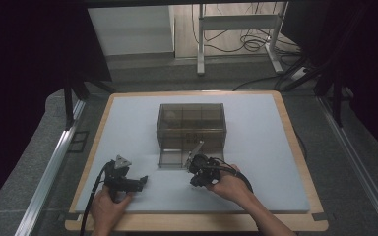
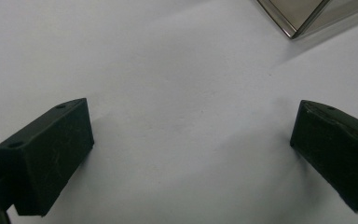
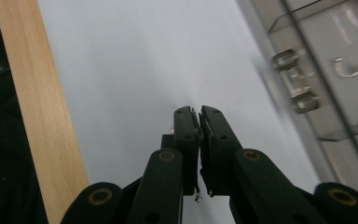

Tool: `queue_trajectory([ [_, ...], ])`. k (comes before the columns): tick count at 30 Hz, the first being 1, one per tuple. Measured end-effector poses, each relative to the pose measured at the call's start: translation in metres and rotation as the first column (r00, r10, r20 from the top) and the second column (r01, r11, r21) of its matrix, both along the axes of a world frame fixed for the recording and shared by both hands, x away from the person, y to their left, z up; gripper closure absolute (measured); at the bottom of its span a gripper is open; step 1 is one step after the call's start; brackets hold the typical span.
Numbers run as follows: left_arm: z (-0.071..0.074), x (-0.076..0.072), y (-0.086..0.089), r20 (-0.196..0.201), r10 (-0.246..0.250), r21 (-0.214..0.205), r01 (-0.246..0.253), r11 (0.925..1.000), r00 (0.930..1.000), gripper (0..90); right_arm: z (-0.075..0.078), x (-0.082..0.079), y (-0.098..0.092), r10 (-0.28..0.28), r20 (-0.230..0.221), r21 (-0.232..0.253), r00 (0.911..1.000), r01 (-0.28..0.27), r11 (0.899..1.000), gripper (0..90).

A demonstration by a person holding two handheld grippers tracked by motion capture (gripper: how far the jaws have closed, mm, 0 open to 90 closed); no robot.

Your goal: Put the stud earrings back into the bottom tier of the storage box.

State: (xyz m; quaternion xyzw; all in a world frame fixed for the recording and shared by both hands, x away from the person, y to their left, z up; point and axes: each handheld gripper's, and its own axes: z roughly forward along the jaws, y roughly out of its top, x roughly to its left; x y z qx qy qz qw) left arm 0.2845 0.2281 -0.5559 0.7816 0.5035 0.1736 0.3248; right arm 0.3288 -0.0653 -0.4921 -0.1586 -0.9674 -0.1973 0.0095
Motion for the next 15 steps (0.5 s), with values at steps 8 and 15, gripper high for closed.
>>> queue_trajectory([
  [8,0.0,0.0,0.0,0.001,0.0,-0.001,0.0,1.0,1.0,0.0,-0.01,-0.005,0.007,0.029,-0.01,-0.024,0.9995,-0.029,0.999,76.6],
  [15,0.0,0.0,0.0,0.001,-0.002,0.002,0.002,1.0,1.0,0.0,-0.013,-0.011,0.013,0.047,0.032,-0.061,0.9984,-0.045,0.997,78.5],
])
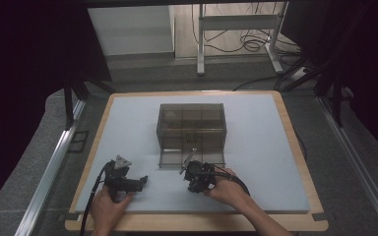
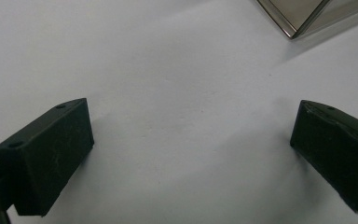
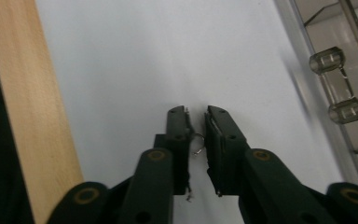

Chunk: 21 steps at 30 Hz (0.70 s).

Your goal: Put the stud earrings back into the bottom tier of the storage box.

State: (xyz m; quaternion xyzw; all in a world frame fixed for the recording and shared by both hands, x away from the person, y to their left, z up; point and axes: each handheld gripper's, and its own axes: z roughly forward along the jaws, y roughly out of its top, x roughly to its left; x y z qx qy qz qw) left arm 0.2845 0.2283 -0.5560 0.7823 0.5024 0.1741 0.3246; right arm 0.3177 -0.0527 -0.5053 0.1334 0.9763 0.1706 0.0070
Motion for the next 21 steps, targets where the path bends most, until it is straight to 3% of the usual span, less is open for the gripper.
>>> queue_trajectory([
  [4,0.0,0.0,0.0,-0.002,-0.002,0.002,0.002,1.0,1.0,0.0,0.001,-0.004,0.004,0.024,0.037,-0.037,0.999,-0.023,0.999,83.9],
  [12,0.0,0.0,0.0,0.0,0.002,-0.003,-0.002,1.0,1.0,0.0,0.002,0.001,0.007,0.026,-0.004,-0.06,0.9996,-0.026,0.998,84.8],
  [21,0.0,0.0,0.0,0.001,0.002,-0.003,-0.002,1.0,1.0,0.0,0.005,0.009,0.005,0.009,-0.035,-0.052,0.9993,-0.011,0.999,84.7],
])
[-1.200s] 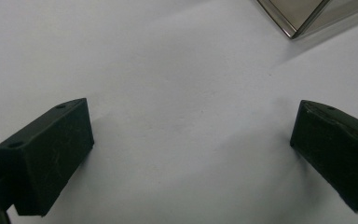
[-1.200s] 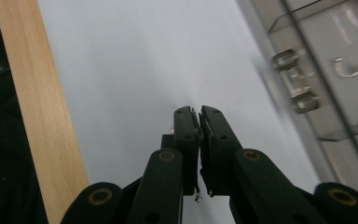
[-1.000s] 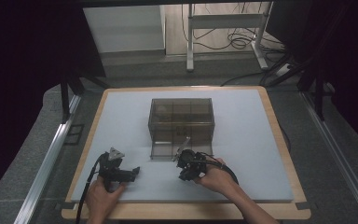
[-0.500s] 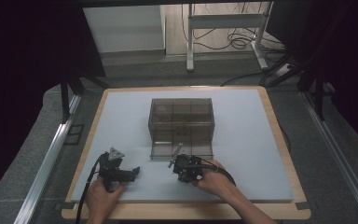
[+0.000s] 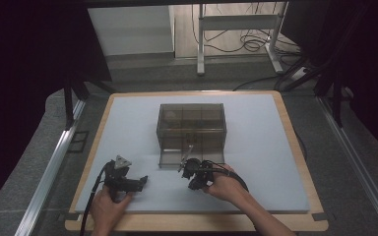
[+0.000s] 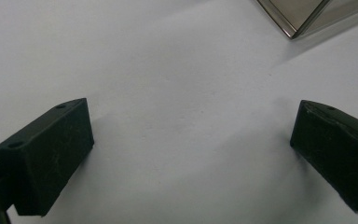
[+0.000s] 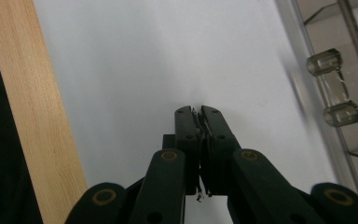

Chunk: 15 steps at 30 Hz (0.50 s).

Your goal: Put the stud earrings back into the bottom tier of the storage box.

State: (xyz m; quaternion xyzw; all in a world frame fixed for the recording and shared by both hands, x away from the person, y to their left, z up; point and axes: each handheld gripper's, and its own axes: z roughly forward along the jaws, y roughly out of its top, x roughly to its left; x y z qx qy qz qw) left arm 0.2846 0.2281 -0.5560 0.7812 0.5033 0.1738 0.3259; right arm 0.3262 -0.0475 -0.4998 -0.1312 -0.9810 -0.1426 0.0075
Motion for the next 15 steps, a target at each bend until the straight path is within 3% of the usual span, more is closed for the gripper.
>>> queue_trajectory([
  [7,0.0,0.0,0.0,-0.001,0.0,0.0,0.0,1.0,1.0,0.0,0.007,0.005,-0.004,-0.012,-0.005,0.021,0.9999,0.012,1.0,84.7],
  [15,0.0,0.0,0.0,0.0,-0.002,0.003,0.002,1.0,1.0,0.0,0.016,0.014,-0.012,-0.057,0.008,0.084,0.9983,0.057,0.995,84.4],
])
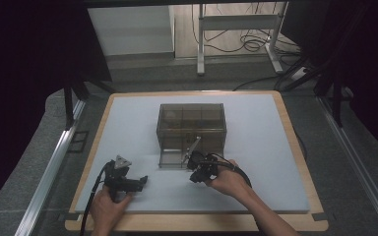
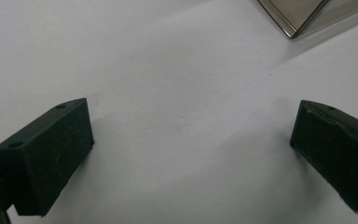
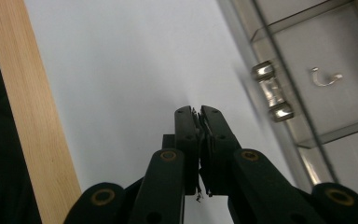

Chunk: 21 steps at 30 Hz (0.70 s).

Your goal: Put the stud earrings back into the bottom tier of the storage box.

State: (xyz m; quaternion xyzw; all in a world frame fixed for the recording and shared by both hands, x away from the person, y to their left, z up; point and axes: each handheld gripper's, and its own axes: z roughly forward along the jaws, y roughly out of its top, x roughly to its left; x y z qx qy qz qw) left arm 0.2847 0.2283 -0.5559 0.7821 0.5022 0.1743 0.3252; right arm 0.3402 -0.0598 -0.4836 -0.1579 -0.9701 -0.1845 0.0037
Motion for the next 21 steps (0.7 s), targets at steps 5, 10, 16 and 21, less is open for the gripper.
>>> queue_trajectory([
  [5,0.0,0.0,0.0,0.0,0.0,0.0,0.0,1.0,1.0,0.0,0.006,0.004,-0.002,-0.029,0.018,0.046,0.9994,0.028,0.999,84.2],
  [10,0.0,0.0,0.0,0.0,0.0,0.0,0.0,1.0,1.0,0.0,0.009,0.008,-0.004,-0.045,0.034,0.069,0.9984,0.042,0.997,84.1],
  [16,0.0,0.0,0.0,0.0,0.0,0.001,0.0,1.0,1.0,0.0,0.015,0.016,-0.008,-0.076,0.051,0.103,0.9958,0.07,0.992,84.1],
  [21,0.0,0.0,0.0,-0.001,0.0,0.0,0.0,1.0,1.0,0.0,0.019,0.025,-0.01,-0.105,0.064,0.127,0.9924,0.096,0.987,84.1],
])
